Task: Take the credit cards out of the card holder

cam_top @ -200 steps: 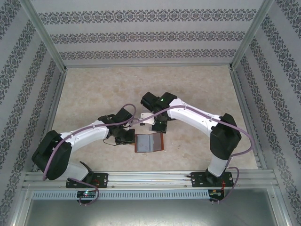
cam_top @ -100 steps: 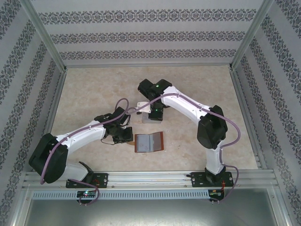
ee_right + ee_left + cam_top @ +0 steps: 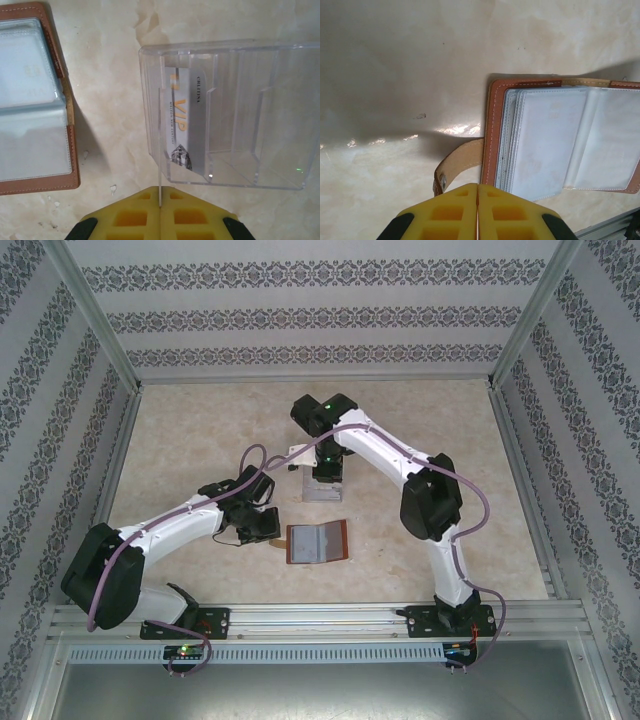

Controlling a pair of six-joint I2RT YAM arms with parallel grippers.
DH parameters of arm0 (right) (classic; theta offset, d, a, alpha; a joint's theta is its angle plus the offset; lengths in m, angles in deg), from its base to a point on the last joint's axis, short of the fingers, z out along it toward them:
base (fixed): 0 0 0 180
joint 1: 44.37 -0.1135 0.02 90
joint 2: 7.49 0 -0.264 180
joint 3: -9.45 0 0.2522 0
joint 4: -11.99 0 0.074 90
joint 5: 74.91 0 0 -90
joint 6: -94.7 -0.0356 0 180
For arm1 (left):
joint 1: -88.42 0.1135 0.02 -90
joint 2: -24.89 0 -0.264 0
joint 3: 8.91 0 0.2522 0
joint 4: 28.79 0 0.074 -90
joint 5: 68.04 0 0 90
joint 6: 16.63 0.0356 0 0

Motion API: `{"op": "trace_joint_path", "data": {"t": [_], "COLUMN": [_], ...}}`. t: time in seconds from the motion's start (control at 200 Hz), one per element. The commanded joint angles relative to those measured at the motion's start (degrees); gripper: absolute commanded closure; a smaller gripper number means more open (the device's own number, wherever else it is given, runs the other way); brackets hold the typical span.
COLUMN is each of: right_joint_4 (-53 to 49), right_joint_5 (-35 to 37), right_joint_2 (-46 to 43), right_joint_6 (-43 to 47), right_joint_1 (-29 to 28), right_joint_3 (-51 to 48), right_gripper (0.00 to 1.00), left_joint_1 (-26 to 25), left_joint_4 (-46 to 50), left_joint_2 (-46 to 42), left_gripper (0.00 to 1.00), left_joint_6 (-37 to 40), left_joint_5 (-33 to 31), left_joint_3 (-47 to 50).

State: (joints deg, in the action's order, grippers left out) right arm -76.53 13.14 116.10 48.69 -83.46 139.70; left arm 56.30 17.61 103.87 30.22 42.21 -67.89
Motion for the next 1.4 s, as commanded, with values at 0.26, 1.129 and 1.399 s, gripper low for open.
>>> {"op": "trace_joint_path", "data": {"t": [0.26, 1.129, 1.399], "right_joint_4": [-3.6, -5.4, -6.4], "right_joint_5": [-1.2, -5.5, -6.6], "right_joint_2": [5.3, 11.3, 12.4], "right_joint_6": [2.2, 2.8, 2.3], "right_joint_1": [1.3, 2.4, 2.7], "right_joint_3": [6.6, 9.2, 8.9], "right_gripper": [0.93, 0.9, 0.89], "left_joint_1": [1.7, 3.0, 3.1], "left_joint_4": [2.3, 2.4, 2.2], "left_joint_2": [-2.5, -4.4, -5.0], "left_gripper": [0.92, 0.92, 0.92], "left_joint_6": [-0.1, -0.7, -1.2], "left_joint_5": [-1.3, -1.3, -1.3], "left_joint_3": [0.9, 2.6, 3.3]}}
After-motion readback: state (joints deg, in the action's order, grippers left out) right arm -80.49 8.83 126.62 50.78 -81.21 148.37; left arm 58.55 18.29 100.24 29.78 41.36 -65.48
